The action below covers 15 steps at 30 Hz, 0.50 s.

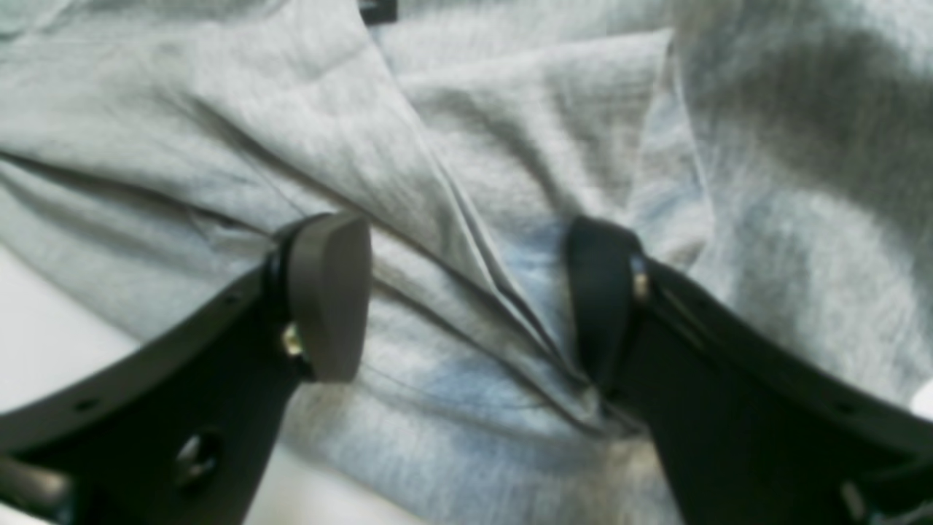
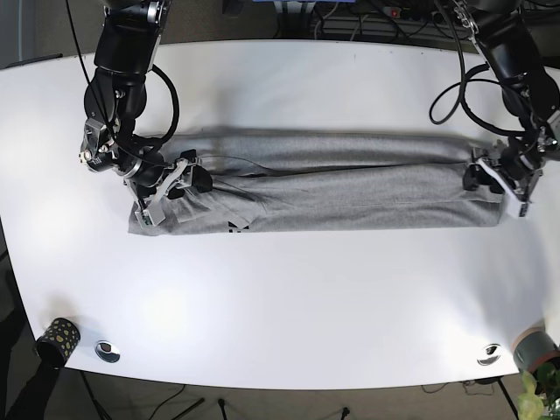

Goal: Fold the T-shirt properly
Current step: 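Press the folded layers down and release with both grippers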

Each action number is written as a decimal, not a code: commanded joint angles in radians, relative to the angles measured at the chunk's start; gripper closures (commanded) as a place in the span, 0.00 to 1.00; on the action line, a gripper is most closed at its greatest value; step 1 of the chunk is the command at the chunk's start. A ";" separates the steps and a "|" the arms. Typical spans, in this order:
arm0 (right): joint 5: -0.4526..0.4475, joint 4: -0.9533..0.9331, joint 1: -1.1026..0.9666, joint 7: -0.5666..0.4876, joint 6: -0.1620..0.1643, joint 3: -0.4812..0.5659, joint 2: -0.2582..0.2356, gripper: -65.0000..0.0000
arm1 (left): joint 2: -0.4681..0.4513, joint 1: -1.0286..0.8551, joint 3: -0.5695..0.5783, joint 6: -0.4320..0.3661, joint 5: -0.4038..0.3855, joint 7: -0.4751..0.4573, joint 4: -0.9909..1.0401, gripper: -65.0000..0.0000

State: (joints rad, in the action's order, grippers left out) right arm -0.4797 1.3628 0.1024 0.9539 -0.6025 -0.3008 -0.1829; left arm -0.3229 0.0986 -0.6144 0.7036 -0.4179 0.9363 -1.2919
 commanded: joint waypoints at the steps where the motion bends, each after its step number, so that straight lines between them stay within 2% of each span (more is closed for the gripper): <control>1: -0.001 0.040 0.012 -0.005 0.005 -0.005 -0.016 0.37 | -0.028 0.025 -0.086 -0.005 -0.020 0.028 -0.035 0.37; 3: -0.001 0.057 -0.003 -0.005 0.005 -0.005 -0.016 0.37 | -0.028 0.051 -0.131 -0.005 -0.014 0.043 -0.032 0.28; 5: -0.001 0.065 -0.020 -0.005 0.005 -0.005 -0.016 0.37 | -0.028 0.062 -0.144 -0.008 0.000 0.048 -0.018 0.23; 15: -0.001 0.063 -0.030 -0.005 0.005 -0.005 -0.008 0.37 | -0.028 0.103 -0.141 -0.022 0.004 0.043 0.179 0.23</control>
State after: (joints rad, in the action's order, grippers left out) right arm -0.4744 1.4109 0.0586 0.9508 -0.5949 -0.3035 -0.1822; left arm -0.3302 0.1783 -0.7555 0.6815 -0.3939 1.0008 -1.1252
